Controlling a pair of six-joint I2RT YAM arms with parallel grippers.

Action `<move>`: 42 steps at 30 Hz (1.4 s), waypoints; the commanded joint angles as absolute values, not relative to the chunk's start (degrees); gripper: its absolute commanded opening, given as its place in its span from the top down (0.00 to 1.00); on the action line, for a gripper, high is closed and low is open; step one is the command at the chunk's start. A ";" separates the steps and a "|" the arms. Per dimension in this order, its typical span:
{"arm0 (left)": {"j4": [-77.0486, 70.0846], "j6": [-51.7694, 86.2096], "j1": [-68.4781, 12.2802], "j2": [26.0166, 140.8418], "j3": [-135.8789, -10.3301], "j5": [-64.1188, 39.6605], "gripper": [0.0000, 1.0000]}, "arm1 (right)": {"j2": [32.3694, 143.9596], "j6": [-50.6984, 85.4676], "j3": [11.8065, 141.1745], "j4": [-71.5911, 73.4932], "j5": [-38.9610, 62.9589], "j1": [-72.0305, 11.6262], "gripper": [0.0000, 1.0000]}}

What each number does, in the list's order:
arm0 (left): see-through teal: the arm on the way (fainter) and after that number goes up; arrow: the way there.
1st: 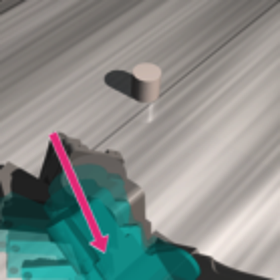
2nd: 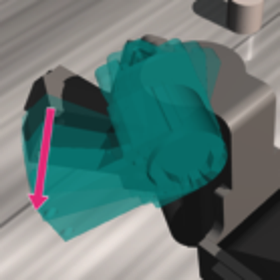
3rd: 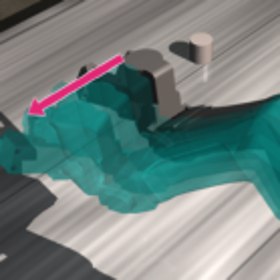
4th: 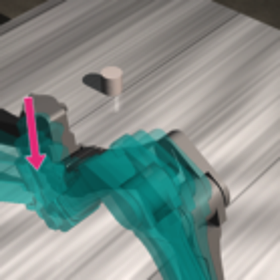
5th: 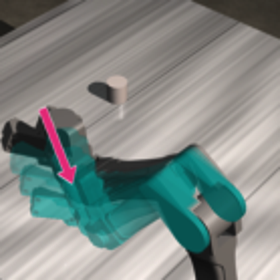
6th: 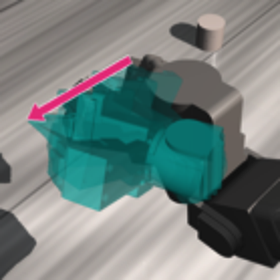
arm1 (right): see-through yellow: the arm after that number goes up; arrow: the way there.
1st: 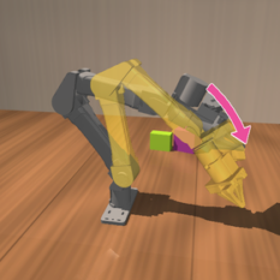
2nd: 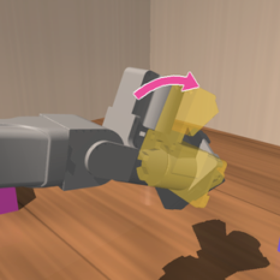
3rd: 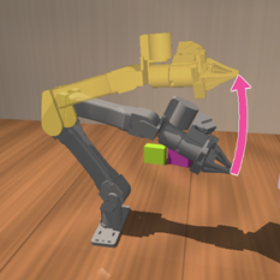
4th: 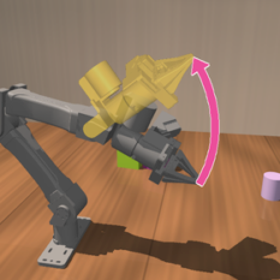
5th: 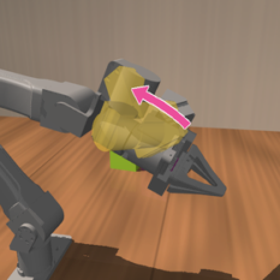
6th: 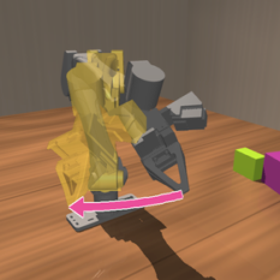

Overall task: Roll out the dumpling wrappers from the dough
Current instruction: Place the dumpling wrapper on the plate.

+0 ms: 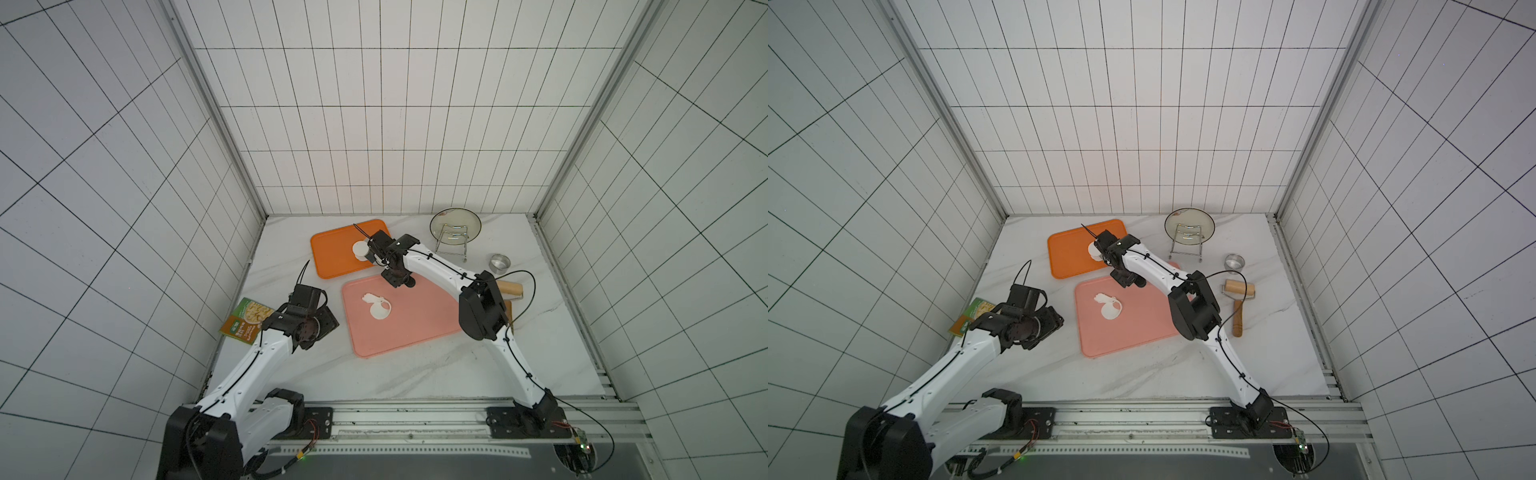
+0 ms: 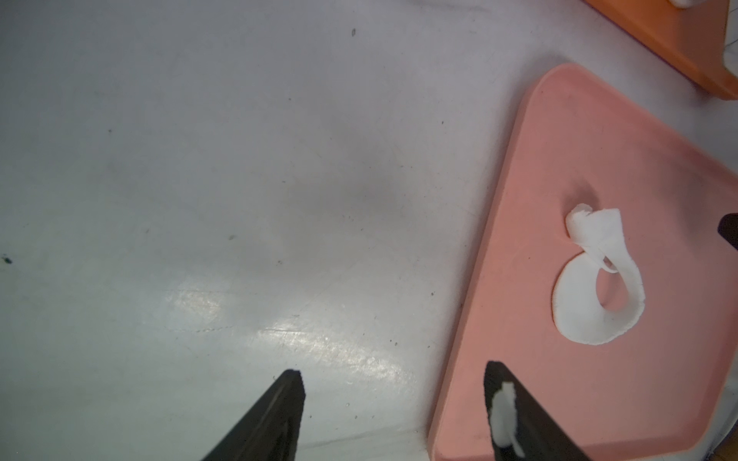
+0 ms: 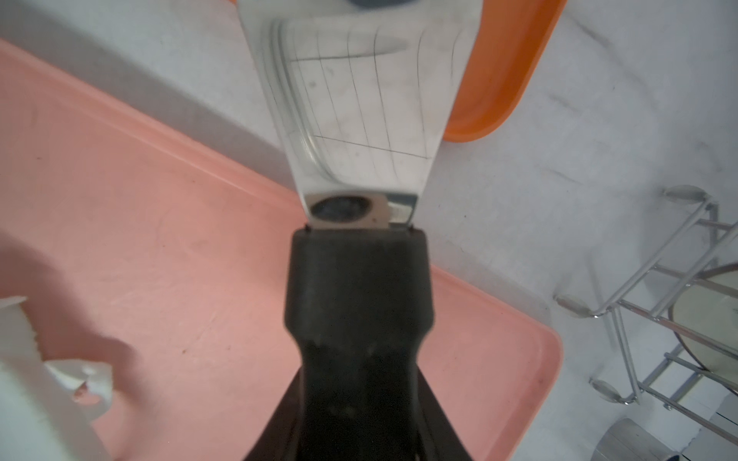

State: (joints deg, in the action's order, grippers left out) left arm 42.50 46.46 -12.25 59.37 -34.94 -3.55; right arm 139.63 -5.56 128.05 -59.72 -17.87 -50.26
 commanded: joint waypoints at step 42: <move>41.22 45.26 -11.69 60.11 -34.00 -3.61 0.31 | 133.95 -9.82 124.36 -58.95 -40.78 -47.40 1.00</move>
State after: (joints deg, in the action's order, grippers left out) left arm 42.24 46.04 -11.92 59.68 -34.57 -3.97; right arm 138.69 -10.92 125.71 -59.53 -38.41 -48.34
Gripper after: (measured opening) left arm 0.694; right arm 0.334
